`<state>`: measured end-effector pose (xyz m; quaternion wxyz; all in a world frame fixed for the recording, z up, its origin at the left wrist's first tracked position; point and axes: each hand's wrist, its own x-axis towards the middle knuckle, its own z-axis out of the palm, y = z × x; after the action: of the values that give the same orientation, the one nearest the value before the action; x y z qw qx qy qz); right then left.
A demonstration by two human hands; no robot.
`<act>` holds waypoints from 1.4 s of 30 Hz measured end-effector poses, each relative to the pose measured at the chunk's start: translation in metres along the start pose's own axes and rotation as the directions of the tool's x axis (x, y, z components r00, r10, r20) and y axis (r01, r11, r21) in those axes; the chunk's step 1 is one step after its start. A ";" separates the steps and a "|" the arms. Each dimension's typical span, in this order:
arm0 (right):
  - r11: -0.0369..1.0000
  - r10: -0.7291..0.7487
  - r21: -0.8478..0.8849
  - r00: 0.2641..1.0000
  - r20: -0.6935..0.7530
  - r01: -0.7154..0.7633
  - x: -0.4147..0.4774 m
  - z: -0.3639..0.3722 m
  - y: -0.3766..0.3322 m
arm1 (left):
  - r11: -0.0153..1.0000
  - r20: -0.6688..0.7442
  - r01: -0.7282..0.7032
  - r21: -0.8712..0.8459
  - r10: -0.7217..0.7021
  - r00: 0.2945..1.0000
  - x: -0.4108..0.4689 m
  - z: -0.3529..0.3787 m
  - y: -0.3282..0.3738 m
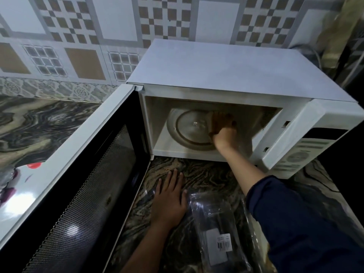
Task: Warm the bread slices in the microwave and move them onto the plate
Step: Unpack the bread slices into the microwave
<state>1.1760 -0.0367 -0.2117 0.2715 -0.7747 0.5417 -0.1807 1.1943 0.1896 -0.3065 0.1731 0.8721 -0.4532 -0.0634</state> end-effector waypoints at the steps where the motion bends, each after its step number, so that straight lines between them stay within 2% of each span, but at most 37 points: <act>1: 1.000 -0.009 0.021 1.000 -0.016 0.009 0.005 0.004 -0.003 | 1.000 -0.002 -0.002 -0.008 0.002 1.000 0.000 0.000 0.000; 3: 0.996 -0.088 -0.026 0.994 -0.065 0.086 0.012 0.009 -0.007 | 1.000 -0.009 -0.007 -0.028 0.007 1.000 0.000 -0.001 0.001; 5: 0.981 -0.148 -0.134 0.988 -0.041 0.141 0.018 0.013 -0.007 | 1.000 -0.011 -0.011 -0.029 0.011 1.000 0.000 -0.002 0.001; 8: 0.992 -0.092 -0.095 0.995 -0.039 0.088 0.027 0.017 -0.010 | 0.999 -0.020 -0.016 -0.037 0.016 1.000 0.001 -0.001 -0.001; 10: 0.965 -0.169 -0.215 0.984 -0.063 0.152 0.030 0.018 -0.011 | 0.999 -0.036 -0.012 -0.044 0.010 0.999 0.001 0.003 -0.001; 12: 0.949 -0.247 -0.217 0.967 -0.067 0.227 0.034 0.020 -0.011 | 1.000 -0.061 -0.011 -0.027 0.010 0.998 0.001 0.005 -0.001; 15: 0.947 -0.229 -0.241 0.973 -0.039 0.213 0.031 0.023 -0.010 | 0.999 -0.070 -0.025 -0.040 0.022 0.997 0.001 0.006 -0.002; 17: 0.924 -0.279 -0.284 0.959 -0.045 0.255 0.031 0.025 -0.004 | 0.998 -0.041 -0.022 -0.064 0.020 0.999 0.000 0.004 -0.002; 20: 0.925 -0.311 -0.228 0.950 -0.004 0.302 0.025 0.019 -0.001 | 0.999 -0.037 -0.018 -0.048 0.016 0.999 0.000 0.002 -0.001; 21: 0.961 -0.258 -0.110 0.966 -0.015 0.255 0.019 0.014 0.000 | 0.999 -0.035 -0.013 -0.040 0.012 0.999 0.000 0.002 0.000; 23: 0.983 -0.184 -0.012 0.982 -0.050 0.184 0.009 0.001 0.007 | 1.000 -0.029 -0.005 -0.016 0.005 1.000 0.000 0.003 0.000; 26: 0.988 -0.146 -0.039 0.989 0.019 0.146 -0.015 -0.023 0.015 | 0.999 0.002 -0.019 0.030 0.019 1.000 0.001 0.003 -0.001; 32: 0.977 -0.177 0.129 0.983 0.046 0.169 -0.070 -0.072 0.046 | 0.999 0.025 0.022 0.047 -0.023 0.999 -0.021 0.004 0.002; 38: 0.944 -0.283 0.174 0.959 -0.020 0.282 -0.142 -0.107 0.097 | 0.984 -0.008 0.117 0.131 -0.117 0.993 -0.083 0.005 0.014; 42: 0.869 -0.442 0.189 0.889 -0.122 0.458 -0.202 -0.122 0.143 | 0.979 -0.048 0.172 0.107 -0.167 0.985 -0.133 0.012 0.028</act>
<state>0.9299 0.0872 -0.2010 0.2828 -0.8387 0.3336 -0.3245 1.0927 0.2800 -0.3135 0.1271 0.9169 -0.3766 -0.0359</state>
